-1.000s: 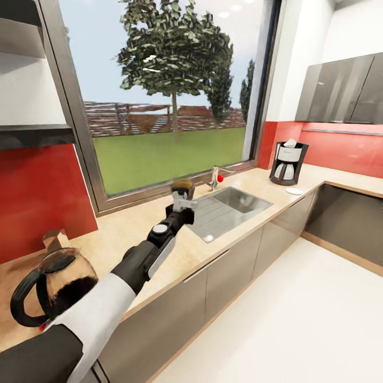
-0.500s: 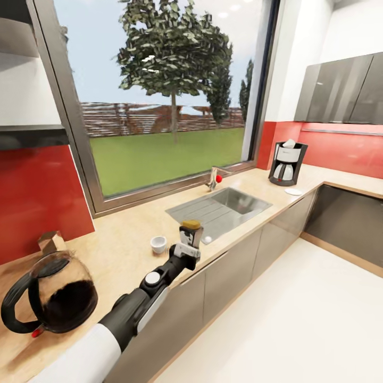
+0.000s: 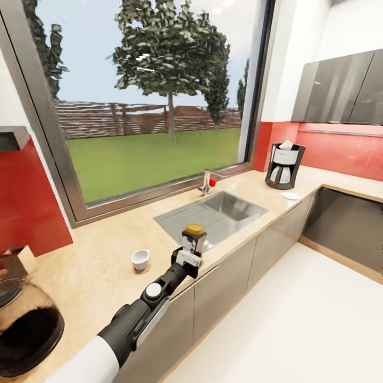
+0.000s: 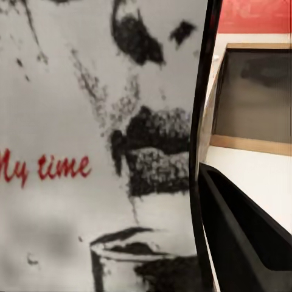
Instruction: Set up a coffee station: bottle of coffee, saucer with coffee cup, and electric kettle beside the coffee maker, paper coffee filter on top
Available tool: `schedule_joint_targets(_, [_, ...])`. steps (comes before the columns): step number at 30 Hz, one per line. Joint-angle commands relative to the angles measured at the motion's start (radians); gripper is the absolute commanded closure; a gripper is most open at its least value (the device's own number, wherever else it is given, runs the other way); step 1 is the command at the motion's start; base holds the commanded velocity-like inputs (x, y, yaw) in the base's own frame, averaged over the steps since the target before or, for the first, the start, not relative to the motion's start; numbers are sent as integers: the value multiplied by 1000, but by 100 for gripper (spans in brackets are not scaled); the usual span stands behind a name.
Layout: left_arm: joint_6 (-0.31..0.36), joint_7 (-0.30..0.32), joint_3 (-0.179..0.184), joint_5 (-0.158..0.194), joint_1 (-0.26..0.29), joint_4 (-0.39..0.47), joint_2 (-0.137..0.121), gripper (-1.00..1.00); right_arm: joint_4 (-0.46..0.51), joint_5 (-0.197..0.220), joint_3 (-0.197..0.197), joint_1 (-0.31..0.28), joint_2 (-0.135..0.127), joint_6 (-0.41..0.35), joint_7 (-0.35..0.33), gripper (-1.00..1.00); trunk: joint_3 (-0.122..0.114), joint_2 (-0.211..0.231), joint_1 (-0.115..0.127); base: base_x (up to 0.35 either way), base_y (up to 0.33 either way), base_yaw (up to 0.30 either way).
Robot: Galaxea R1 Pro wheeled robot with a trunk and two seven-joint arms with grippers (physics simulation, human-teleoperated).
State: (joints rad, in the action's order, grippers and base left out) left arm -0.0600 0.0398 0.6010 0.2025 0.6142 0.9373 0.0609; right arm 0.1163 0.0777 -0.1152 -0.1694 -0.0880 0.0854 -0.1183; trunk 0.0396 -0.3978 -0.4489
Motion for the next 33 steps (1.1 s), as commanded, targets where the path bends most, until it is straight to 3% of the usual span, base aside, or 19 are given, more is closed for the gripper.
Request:
schedule_joint_targets(1, [-5,4,1,8,-2,0,0,100,-1,8,0,-1,-1,4,-3,-100,2,-2,-1,252,-187,-198])
schedule_joint_targets(3, [-6,4,0,7,-6,1,-1,100,-1,8,19,-1,-1,3,-3,-100,2,-2,-1,240,-196,-226])
schedule_joint_targets(6, [-7,3,0,6,-11,4,-3,100,-4,7,98,-1,-1,2,-3,-100,2,-2,-1,183,-228,-258])
schedule_joint_targets(18, [-10,3,-3,8,-27,6,-4,100,-4,6,104,-1,0,2,-3,-100,2,-2,-1,144,-259,-246])
schedule_joint_targets(33, [-10,3,-3,6,-27,6,-4,100,-3,5,104,-1,0,20,-3,-100,2,-2,-1,153,-261,-11])
